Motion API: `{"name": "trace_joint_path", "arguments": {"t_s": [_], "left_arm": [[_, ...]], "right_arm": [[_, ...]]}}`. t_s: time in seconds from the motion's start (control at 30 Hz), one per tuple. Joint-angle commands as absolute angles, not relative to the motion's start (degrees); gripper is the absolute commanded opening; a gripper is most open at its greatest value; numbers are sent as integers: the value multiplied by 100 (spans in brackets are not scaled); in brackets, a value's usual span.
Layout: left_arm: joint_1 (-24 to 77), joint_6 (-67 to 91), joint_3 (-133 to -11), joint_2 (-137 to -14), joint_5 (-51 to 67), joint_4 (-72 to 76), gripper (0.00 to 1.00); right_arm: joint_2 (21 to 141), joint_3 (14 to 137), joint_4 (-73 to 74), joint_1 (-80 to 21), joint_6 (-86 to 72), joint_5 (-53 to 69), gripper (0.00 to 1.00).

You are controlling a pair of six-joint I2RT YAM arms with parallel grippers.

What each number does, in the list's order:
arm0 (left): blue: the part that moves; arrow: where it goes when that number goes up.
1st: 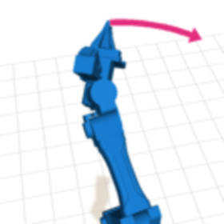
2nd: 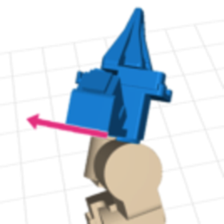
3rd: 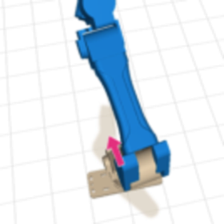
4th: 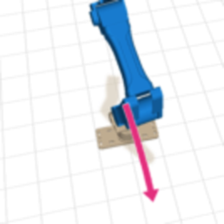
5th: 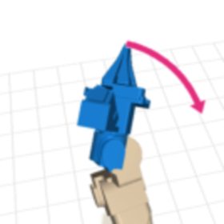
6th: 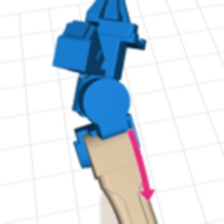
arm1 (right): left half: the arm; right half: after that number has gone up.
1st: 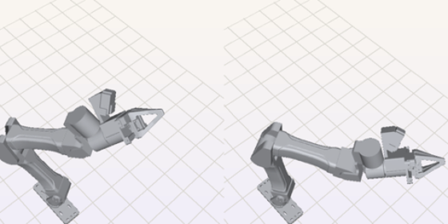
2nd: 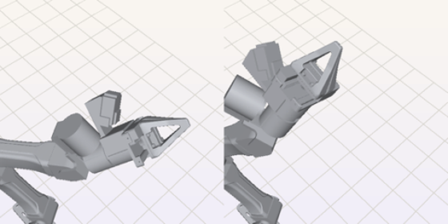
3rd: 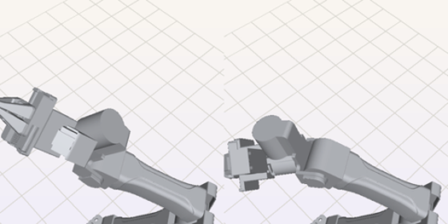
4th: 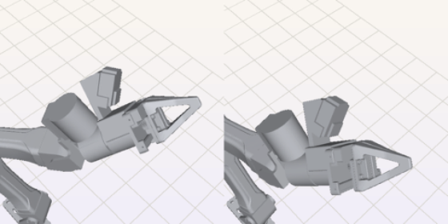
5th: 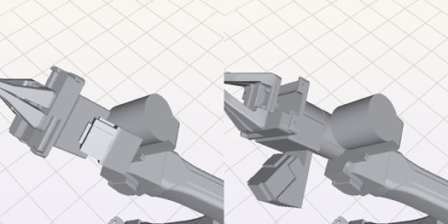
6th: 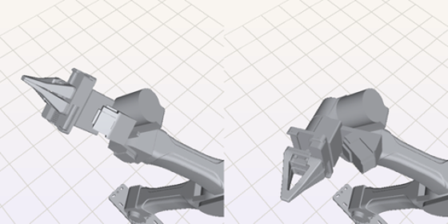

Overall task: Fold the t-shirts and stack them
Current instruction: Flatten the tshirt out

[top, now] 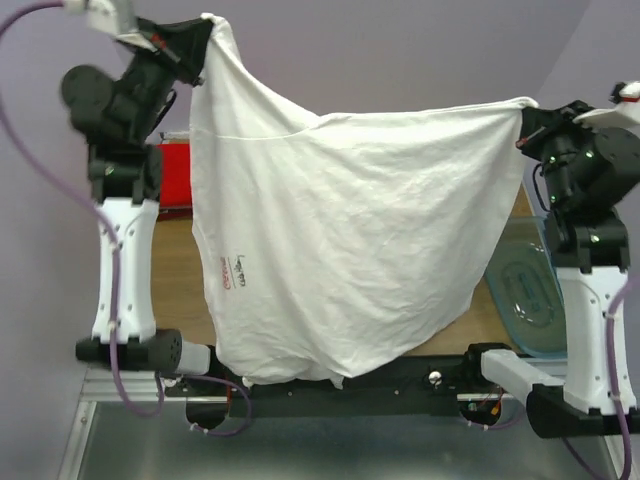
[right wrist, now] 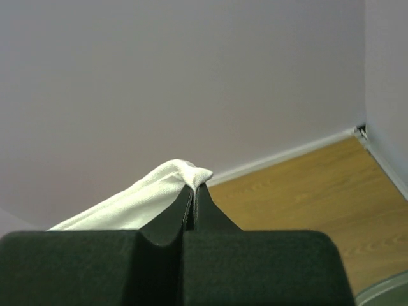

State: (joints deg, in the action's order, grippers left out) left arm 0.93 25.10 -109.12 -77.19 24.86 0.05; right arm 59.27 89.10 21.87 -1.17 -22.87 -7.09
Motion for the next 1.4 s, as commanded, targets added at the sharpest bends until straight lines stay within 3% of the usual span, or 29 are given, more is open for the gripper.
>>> {"name": "trace_joint_path", "arguments": {"t_s": [0.0, 0.17, 0.2, 0.23, 0.27, 0.3, 0.33, 0.43, 0.47, 0.67, 0.9, 1.07, 1.37], "left_arm": [[316, 2418, -11073, -9120, 2760, 299, 0], [536, 2355, -13057, -11673, 2549, 176, 0], [571, 2355, -13835, -12046, 2540, 115, 8], [580, 2477, -14156, -12676, 2549, 71, 40], [597, 2557, -14351, -12883, 2540, 36, 56], [641, 2601, -14405, -13007, 2505, 87, 71], [668, 2610, -14310, -13060, 2487, 114, 98], [825, 2348, -13295, -12467, 2453, 412, 98], [870, 2260, -12958, -12245, 2426, 526, 99], [1133, 1829, -11033, -10770, 2128, 142, 99], [1406, 1573, -8915, -9449, 1161, -1220, 98], [1406, 1924, -7156, -8598, 871, -1178, 98], [1389, 2223, -5863, -8656, 791, -1160, 98]], "right_arm": [[6730, 8140, 1496, -123, -2347, -889, 1], [8572, 8305, 792, -114, -2329, -826, 0], [8848, 8427, 748, -106, -2294, -913, 0], [9434, 8698, 730, -105, -2242, -949, 1], [9657, 8832, 729, -114, -2198, -967, 3], [9920, 8955, 721, -106, -2102, -932, 13], [10114, 9095, 729, -114, -2040, -888, 58], [10599, 9422, 773, -114, -1907, -546, 98], [10608, 9387, 773, -123, -1916, -449, 100], [10152, 8843, 782, -281, -1855, 165, 100], [9624, 7867, 1107, -1467, -2082, 361, 100], [9536, 7086, 1116, -2152, -2653, 378, 100], [9905, 6513, 1134, -2329, -3076, 36, 100]]}}
